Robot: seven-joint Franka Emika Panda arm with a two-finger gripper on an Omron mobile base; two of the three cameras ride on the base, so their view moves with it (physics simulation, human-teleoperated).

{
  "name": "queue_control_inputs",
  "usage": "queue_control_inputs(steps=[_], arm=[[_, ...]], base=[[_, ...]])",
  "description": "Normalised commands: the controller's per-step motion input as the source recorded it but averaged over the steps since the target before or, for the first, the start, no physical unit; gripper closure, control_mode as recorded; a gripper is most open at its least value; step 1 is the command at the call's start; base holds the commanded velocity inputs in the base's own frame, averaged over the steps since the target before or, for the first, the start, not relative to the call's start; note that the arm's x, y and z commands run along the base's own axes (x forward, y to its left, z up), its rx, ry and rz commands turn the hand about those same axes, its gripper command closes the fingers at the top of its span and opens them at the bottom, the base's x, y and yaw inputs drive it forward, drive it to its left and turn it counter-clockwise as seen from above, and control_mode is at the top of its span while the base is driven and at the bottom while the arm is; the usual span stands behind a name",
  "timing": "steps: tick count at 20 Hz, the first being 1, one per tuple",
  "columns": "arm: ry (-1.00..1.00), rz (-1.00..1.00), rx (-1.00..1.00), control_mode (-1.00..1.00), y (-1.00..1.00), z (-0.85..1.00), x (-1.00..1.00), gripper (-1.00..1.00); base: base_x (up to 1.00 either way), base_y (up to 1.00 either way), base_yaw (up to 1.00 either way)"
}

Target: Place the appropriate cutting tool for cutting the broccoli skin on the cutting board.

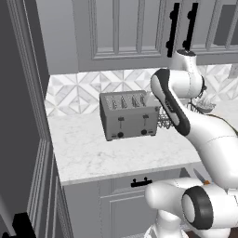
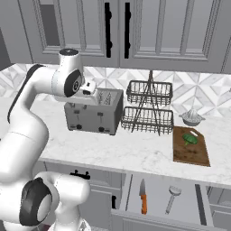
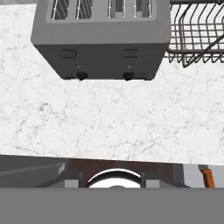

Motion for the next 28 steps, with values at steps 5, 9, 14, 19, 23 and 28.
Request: queue_control_inputs(steps=[5, 9, 14, 19, 23, 28], arm=[[-0.03, 0.00, 0.00, -1.00, -0.29, -0.04, -0.21, -1.00], [-0.02, -0.02, 0.01, -1.00, -0.97, -0.34, -0.34, -1.00], [0.03, -0.04, 0.00, -1.00, -1.00, -0.43, -0.49, -1.00], [0.09, -0.01, -0.03, -1.00, -0.81, -0.52, -0.54, -1.00], [0.13, 0.00, -0.08, -1.00, -0.51, -0.64, -0.46, -1.00], [0.08, 0.00, -0.01, -1.00, -0.43, -0.55, -0.66, -1.00]], base=[[0.00, 0.00, 0.00], [0.00, 0.00, 0.00], [0.00, 0.00, 0.00], [0.00, 0.00, 0.00], [0.00, 0.00, 0.00], [0.00, 0.00, 0.00]])
